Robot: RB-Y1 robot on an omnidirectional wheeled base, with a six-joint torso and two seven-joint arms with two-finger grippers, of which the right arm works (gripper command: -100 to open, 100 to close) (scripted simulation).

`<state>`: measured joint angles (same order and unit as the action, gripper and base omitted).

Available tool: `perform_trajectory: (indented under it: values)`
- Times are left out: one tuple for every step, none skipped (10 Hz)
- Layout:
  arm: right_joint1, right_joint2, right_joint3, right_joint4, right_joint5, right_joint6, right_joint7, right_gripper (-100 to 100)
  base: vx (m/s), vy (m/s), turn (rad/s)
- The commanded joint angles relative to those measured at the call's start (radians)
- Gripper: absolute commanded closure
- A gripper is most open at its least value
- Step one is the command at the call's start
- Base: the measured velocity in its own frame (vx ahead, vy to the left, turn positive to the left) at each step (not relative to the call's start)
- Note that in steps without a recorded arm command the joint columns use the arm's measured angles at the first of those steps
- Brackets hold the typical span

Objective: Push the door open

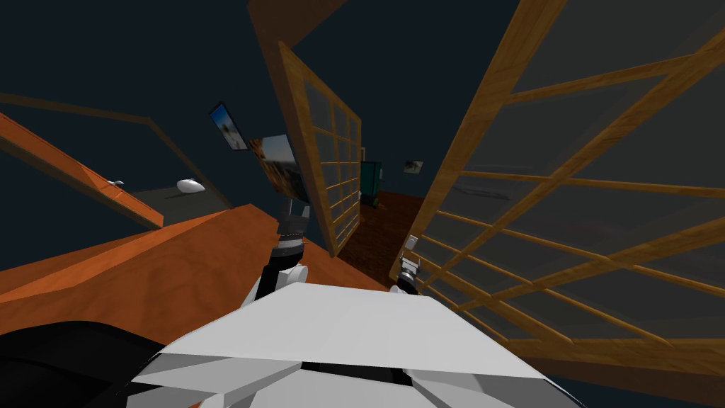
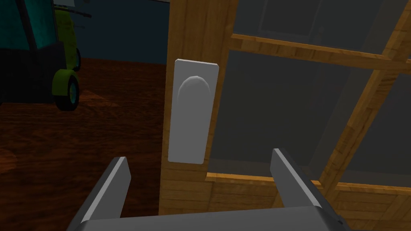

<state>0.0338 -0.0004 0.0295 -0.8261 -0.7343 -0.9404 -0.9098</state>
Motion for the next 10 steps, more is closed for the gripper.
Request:
perform_trajectory:
  values:
    - [0.000, 0.007, -0.001, 0.001, -0.007, -0.002, -0.047, -100, -0.032, -0.002, 0.035]
    - [0.000, 0.010, -0.002, 0.000, -0.011, -0.003, -0.069, -100, -0.030, -0.002, 0.036]
    - [0.000, 0.014, -0.003, 0.000, -0.014, -0.004, -0.091, -100, -0.026, 0.000, 0.039]
    - [0.000, 0.016, -0.004, 0.000, -0.017, -0.005, -0.104, -100, -0.019, -0.001, 0.026]
    - [-0.001, 0.021, -0.005, 0.000, -0.020, -0.005, -0.126, -100, -0.018, 0.001, 0.029]
    - [0.000, 0.018, -0.004, -0.001, -0.018, -0.004, -0.110, -100, -0.008, 0.001, 0.005]
    - [-0.002, -0.012, -0.007, 0.002, -0.020, -0.004, -0.118, -100, 0.077, -0.056, 0.015]
    - [-0.002, -0.018, -0.008, 0.002, -0.021, -0.003, -0.119, -100, 0.155, -0.086, 0.021]
    - [-0.004, -0.029, -0.010, 0.004, -0.022, -0.003, -0.121, -100, 0.182, -0.090, 0.017]
    - [-0.005, -0.035, -0.012, 0.006, -0.024, -0.002, -0.123, -100, 0.187, -0.086, 0.021]
